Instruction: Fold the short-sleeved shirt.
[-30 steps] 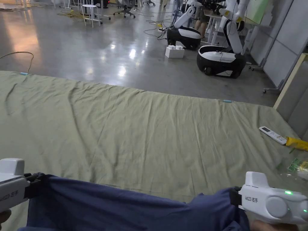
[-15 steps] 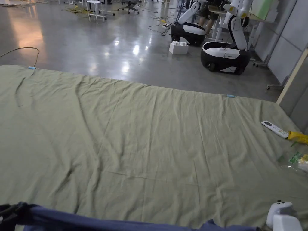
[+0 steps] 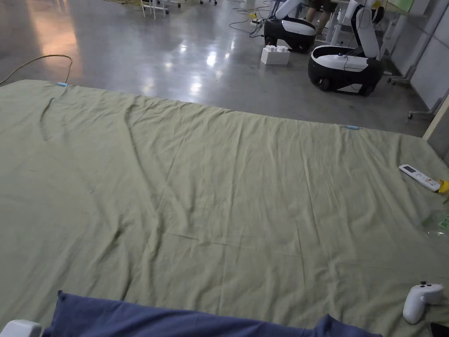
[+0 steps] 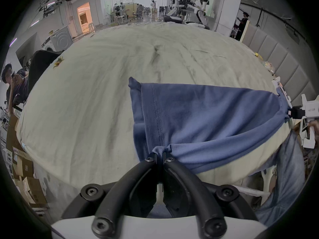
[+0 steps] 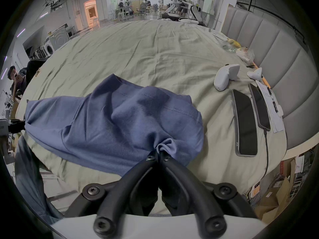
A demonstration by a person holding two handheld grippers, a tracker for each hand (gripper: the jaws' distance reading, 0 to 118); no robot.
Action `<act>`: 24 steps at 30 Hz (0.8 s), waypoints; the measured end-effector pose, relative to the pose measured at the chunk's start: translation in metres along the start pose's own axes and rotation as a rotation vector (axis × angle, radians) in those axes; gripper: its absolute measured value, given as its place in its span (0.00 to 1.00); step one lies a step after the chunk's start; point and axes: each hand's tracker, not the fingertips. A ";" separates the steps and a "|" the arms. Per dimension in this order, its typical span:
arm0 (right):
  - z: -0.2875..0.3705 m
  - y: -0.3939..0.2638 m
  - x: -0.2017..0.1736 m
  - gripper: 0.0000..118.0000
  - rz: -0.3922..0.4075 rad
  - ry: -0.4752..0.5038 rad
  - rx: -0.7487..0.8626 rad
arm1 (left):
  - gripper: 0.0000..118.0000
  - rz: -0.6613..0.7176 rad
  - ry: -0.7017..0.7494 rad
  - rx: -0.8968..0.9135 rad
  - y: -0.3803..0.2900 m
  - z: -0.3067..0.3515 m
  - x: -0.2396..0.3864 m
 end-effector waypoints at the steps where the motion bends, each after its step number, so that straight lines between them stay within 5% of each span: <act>1: -0.002 -0.001 0.000 0.02 0.004 -0.001 0.000 | 0.05 0.007 0.003 0.001 0.002 0.001 0.000; 5: 0.000 0.001 -0.006 0.13 0.024 -0.053 0.002 | 0.14 0.007 0.003 0.001 0.004 -0.004 -0.012; 8: 0.018 0.011 -0.009 0.50 0.048 -0.131 0.027 | 0.46 0.034 0.014 0.040 0.013 0.006 -0.014; 9: 0.028 0.016 -0.010 0.64 0.039 -0.139 0.058 | 0.50 0.052 0.011 0.073 0.019 0.011 -0.014; 10: 0.038 0.022 -0.011 0.68 0.034 -0.142 0.103 | 0.50 0.061 0.006 0.118 0.026 0.018 -0.011; 24: 0.122 0.121 -0.078 0.68 -0.075 -0.176 0.843 | 0.43 0.064 0.082 0.698 0.134 0.083 0.064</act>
